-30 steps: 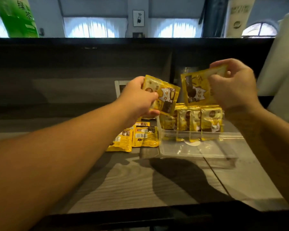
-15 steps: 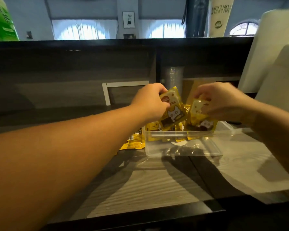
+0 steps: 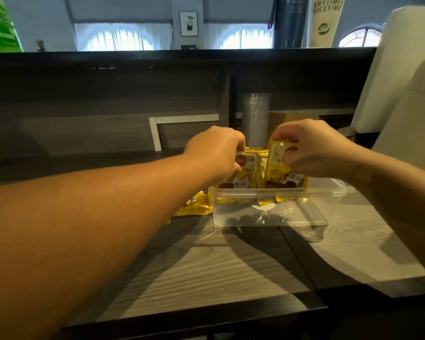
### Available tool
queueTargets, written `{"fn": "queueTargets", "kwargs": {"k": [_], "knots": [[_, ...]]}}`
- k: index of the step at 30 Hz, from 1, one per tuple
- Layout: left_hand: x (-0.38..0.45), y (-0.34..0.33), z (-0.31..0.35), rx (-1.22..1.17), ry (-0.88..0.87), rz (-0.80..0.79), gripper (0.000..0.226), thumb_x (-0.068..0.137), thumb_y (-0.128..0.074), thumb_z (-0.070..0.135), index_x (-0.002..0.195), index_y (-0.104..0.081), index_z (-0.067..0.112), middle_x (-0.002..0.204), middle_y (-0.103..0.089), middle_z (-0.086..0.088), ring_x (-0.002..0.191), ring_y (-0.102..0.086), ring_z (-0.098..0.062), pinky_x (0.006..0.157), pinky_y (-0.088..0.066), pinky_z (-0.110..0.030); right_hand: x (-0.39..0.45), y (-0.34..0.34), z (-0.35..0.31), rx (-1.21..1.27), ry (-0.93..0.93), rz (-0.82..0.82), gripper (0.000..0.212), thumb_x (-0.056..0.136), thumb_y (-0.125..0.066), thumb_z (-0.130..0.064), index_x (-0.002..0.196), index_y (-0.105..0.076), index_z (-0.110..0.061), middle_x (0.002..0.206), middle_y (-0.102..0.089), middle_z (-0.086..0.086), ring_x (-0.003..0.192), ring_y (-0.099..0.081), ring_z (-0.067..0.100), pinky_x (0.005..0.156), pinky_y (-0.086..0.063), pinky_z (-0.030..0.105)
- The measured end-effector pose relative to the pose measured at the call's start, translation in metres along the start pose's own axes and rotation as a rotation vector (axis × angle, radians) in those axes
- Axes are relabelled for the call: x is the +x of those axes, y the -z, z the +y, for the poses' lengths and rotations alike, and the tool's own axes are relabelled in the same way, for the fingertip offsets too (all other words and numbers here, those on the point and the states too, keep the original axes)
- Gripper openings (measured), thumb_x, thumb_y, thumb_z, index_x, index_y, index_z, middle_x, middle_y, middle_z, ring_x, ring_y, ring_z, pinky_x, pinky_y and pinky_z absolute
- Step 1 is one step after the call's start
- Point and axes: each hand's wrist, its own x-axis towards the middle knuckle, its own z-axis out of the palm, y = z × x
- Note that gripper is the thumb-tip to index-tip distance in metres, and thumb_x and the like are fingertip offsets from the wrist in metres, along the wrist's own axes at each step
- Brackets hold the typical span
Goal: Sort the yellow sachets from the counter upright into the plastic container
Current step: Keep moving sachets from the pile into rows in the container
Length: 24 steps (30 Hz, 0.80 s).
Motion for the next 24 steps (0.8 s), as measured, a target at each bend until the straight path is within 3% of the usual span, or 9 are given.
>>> {"fn": "queueTargets", "kwargs": {"k": [3,7,11,14,18,21,24], "knots": [[-0.003,-0.007,-0.006,0.106,0.005,0.026,0.027,0.087,-0.074,0.036,0.110,-0.062,0.028,0.106,-0.061,0.004,0.094,-0.055,-0.015,0.066,-0.042,-0.026,0.008,-0.007,-0.005,-0.047,0.021,-0.039,0.033,0.082,-0.069,-0.005,0.101,-0.057,-0.030,0.086,-0.054,-0.014,0.083,-0.055,0.011,0.062,-0.043,0.018],[0.003,-0.007,-0.007,0.254,0.012,0.031,0.038,0.082,-0.075,0.048,0.107,-0.060,0.025,0.111,-0.053,-0.003,0.105,-0.051,-0.023,0.079,-0.052,-0.038,0.016,-0.017,-0.009,-0.098,0.042,-0.095,0.035,0.082,-0.073,-0.008,0.109,-0.060,-0.026,0.093,-0.054,-0.009,0.091,-0.053,0.012,0.062,-0.042,0.015],[0.009,-0.007,-0.005,0.212,0.041,-0.026,0.035,0.082,-0.077,0.033,0.101,-0.050,0.025,0.111,-0.049,-0.004,0.094,-0.048,-0.021,0.074,-0.051,-0.036,0.023,-0.025,-0.010,-0.166,0.067,-0.103,0.039,0.084,-0.073,-0.014,0.118,-0.061,-0.025,0.101,-0.054,-0.008,0.094,-0.052,0.012,0.066,-0.043,0.017],[0.012,-0.009,-0.007,0.057,0.051,-0.113,0.051,0.078,-0.078,0.022,0.118,-0.047,0.025,0.111,-0.050,-0.001,0.090,-0.052,-0.018,0.070,-0.053,-0.034,0.025,-0.029,-0.012,-0.176,0.069,-0.085,0.042,0.084,-0.072,-0.011,0.122,-0.057,-0.024,0.101,-0.051,-0.009,0.093,-0.050,0.012,0.066,-0.043,0.018],[0.016,-0.013,-0.008,0.007,0.015,-0.249,0.083,0.073,-0.080,0.025,0.141,-0.034,0.032,0.118,-0.048,-0.001,0.101,-0.054,-0.022,0.079,-0.057,-0.039,0.027,-0.036,-0.010,-0.221,0.068,-0.077,0.048,0.080,-0.076,-0.016,0.122,-0.053,-0.025,0.101,-0.054,-0.006,0.092,-0.050,0.012,0.070,-0.047,0.022],[0.024,-0.019,-0.004,0.030,0.008,-0.335,0.088,0.072,-0.082,0.037,0.145,-0.032,0.032,0.118,-0.050,-0.001,0.100,-0.055,-0.022,0.082,-0.056,-0.039,0.029,-0.042,-0.008,-0.284,0.051,-0.061,0.048,0.077,-0.079,-0.026,0.116,-0.052,-0.025,0.102,-0.058,-0.002,0.092,-0.050,0.015,0.077,-0.051,0.030],[0.028,-0.023,0.001,0.097,0.067,-0.282,0.082,0.073,-0.080,0.044,0.141,-0.036,0.031,0.111,-0.051,0.000,0.094,-0.056,-0.022,0.077,-0.055,-0.042,0.031,-0.042,-0.005,-0.307,0.027,-0.041,0.054,0.074,-0.083,-0.033,0.113,-0.046,-0.029,0.111,-0.054,-0.001,0.102,-0.046,0.019,0.082,-0.047,0.033]]}}
